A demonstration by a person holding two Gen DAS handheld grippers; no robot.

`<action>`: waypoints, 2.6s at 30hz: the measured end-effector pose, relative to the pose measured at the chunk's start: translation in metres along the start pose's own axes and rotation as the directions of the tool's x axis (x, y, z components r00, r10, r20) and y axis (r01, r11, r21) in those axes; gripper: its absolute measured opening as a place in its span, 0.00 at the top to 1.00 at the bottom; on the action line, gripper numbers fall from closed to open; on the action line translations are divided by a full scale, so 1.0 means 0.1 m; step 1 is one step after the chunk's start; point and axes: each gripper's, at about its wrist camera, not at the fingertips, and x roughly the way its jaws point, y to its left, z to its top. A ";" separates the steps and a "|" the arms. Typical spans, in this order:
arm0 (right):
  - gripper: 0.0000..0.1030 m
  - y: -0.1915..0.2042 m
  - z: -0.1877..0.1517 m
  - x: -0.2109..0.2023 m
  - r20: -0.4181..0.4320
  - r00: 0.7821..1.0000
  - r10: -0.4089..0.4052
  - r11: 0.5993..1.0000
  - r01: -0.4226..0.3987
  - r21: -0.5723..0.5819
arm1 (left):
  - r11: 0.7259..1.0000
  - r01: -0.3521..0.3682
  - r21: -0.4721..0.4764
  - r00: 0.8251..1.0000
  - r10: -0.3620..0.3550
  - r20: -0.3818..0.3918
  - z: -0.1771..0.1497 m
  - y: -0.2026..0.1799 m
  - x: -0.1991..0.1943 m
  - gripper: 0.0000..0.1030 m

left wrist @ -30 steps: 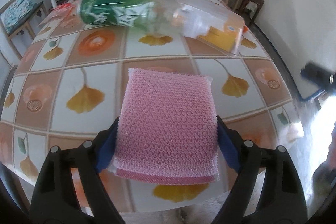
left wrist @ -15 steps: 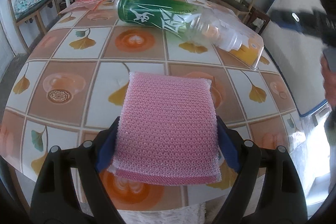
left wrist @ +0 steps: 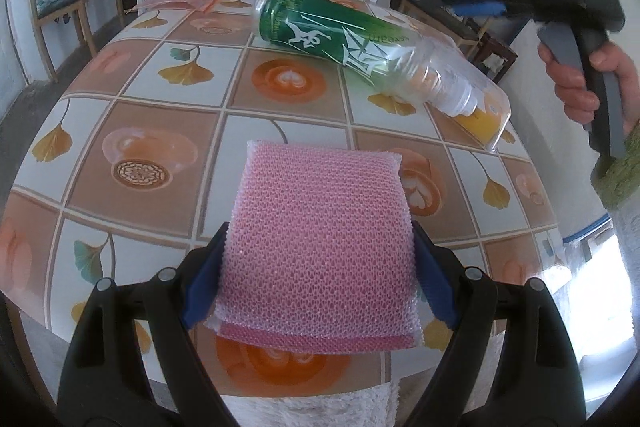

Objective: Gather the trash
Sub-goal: 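Hold the pink pad in the left tool while the right tool grasps the clear plastic tray, then lift the clear plastic tray with the right tool, leaving the yellow box on the table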

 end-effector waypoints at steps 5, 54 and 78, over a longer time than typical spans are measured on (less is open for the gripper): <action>0.14 -0.33 -0.37 0.16 -0.113 0.989 -0.098 0.995 0.097 -0.015 | 1.000 0.000 0.008 1.000 0.000 0.005 -0.01 0.00 0.00 0.22; 0.18 -0.58 -1.10 -1.18 0.285 0.958 0.029 0.951 -0.115 0.286 | 0.998 -0.063 -0.017 0.998 0.063 0.005 -0.02 -0.02 -0.01 0.23; 0.13 0.34 -1.94 -0.25 -0.001 1.000 0.010 0.983 -0.010 0.182 | 0.992 -0.127 -0.013 0.992 0.127 0.007 -0.12 -0.04 -0.27 0.25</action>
